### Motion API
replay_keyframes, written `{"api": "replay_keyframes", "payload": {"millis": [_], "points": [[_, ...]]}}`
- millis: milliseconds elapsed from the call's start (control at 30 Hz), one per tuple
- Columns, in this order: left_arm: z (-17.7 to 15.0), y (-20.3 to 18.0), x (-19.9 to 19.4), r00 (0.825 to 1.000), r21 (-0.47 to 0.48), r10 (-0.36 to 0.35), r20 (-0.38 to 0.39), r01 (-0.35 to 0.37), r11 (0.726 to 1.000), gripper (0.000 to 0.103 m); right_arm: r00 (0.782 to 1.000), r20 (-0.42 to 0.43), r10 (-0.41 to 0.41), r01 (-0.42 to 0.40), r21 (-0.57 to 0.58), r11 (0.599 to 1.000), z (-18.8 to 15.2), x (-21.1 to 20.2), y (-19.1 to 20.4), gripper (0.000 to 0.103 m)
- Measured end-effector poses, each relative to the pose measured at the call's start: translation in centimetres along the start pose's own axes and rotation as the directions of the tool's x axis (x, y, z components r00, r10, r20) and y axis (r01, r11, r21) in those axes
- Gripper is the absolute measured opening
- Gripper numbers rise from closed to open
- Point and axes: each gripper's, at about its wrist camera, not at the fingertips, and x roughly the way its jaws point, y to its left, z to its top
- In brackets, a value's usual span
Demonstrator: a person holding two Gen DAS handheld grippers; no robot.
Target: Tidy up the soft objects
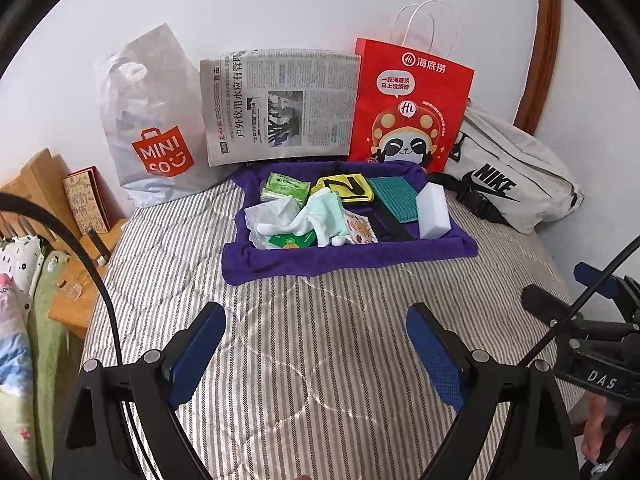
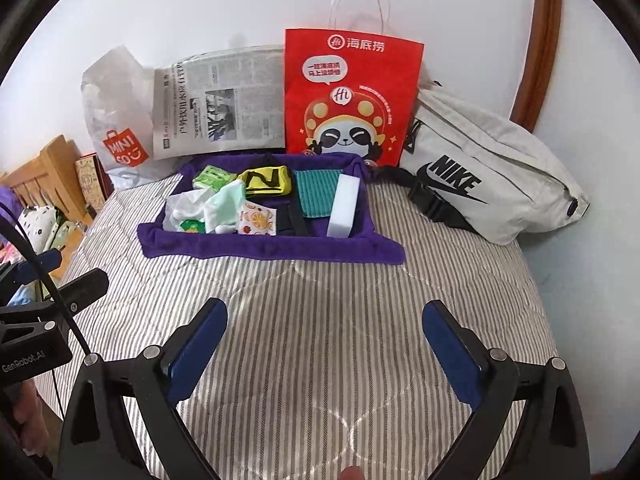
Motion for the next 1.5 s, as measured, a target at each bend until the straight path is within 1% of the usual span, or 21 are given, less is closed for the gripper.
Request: {"api": "replay_keyframes", "payload": {"millis": [300,500,667,767,1067,1500], "points": [[-0.3,0.0,-0.5,1.0,-0.012,0.019,-0.014,-0.019,1.0,0.093,1.0,0.015,-0.002,0.002,-0.014,1.0,-0.2,-0.8,0.6,0.097],[-0.3,0.2,-0.9,1.0,-0.019,0.023,0.0,-0.023,1.0,0.093,1.0,0.01,0.019,-0.019,0.013,1.0,-0.1,-0.8,0.0,0.097],[-0.3,0.0,-1.0,1.0,-0.019,0.022,-0.002,-0.022,1.0,0.093,1.0,0.005,0.017,-0.017,0.014,1.0,-0.2,-0.8,0.0,0.097],[-0.3,-0.1,-0.9,1.0,-0.019,0.023,-0.002,-0.023,1.0,0.093,0.999,-0.007,0.039,-0.039,0.016,0.999,-0.2,-0.5,0.0,0.097],[-0.4,-0.2,-1.1,1.0,-0.015,0.019,0.002,-0.019,1.0,0.093,1.0,-0.005,0.02,-0.02,0.015,1.0,-0.2,-0.6,0.0,0.097],[-0.5,-0.1,-1.4,1.0,-0.016,0.019,0.001,-0.019,1.0,0.093,1.0,-0.003,0.018,-0.018,0.011,1.0,-0.2,-0.8,0.0,0.097]]}}
